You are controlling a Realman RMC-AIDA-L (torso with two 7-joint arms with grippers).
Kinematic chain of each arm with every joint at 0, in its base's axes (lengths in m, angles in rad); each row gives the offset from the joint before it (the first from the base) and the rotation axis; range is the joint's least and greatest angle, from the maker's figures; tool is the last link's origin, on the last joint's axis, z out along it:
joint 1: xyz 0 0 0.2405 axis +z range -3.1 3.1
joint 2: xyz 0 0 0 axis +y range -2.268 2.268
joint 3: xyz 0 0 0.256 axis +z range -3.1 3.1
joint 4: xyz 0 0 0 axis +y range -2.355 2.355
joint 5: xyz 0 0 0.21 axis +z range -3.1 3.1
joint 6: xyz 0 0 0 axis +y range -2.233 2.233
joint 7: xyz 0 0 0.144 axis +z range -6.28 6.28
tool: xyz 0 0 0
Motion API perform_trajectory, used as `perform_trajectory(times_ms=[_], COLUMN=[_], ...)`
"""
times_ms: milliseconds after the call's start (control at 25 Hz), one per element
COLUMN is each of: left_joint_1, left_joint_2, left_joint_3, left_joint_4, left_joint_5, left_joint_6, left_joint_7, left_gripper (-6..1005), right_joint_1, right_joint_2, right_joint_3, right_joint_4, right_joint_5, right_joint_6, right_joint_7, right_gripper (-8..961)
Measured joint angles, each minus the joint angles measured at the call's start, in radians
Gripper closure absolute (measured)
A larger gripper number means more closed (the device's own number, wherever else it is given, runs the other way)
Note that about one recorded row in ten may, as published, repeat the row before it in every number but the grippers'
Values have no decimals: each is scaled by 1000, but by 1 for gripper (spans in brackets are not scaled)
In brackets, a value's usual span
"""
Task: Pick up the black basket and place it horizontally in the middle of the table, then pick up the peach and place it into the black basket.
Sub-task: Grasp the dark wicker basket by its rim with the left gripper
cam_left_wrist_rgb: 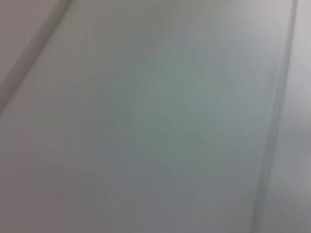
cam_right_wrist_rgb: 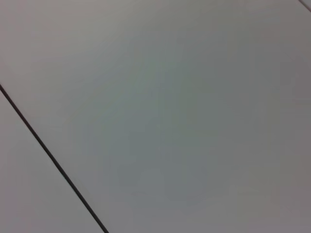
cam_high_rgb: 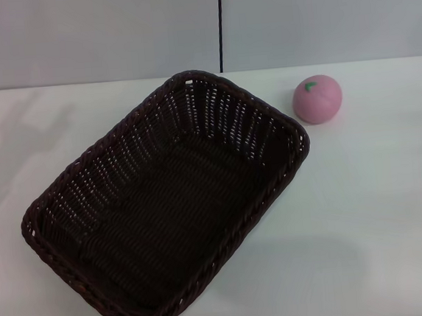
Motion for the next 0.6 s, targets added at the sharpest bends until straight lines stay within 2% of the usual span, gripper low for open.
perform_trajectory(times_ms=[160,200,240,360,440,480,560,600], left_joint_1=[-15,-31,-31,-71,-97,-97,-137,-148], left_joint_2=[50,73,73,99,100,100,84,81], left_joint_3=[-4,-5,-5,-15,-39,-39,-78,-82], left_joint_4=[183,272,272,399,482,482,622,647], left_joint_5=[197,313,313,527,664,664,884,922], left_joint_6=[-72,-108,-108,-128,-125,-125,-110,-105], left_joint_7=[-270,-408,-408,-624,-735,-735,-879,-906], left_gripper=[194,195,195,196,196,196,197,197], right_joint_1=[-1,-2,-2,-4,-6,-6,-7,-8], right_joint_2=[-1,-1,-1,-1,-1,-1,-1,-1], right_joint_3=[0,0,0,0,0,0,0,0], right_joint_4=[0,2,2,2,2,2,2,2], right_joint_5=[0,0,0,0,0,0,0,0], right_joint_6=[4,5,5,5,6,6,7,7], right_joint_7=[0,0,0,1,1,1,1,1], right_gripper=[423,423,423,423,423,423,423,423])
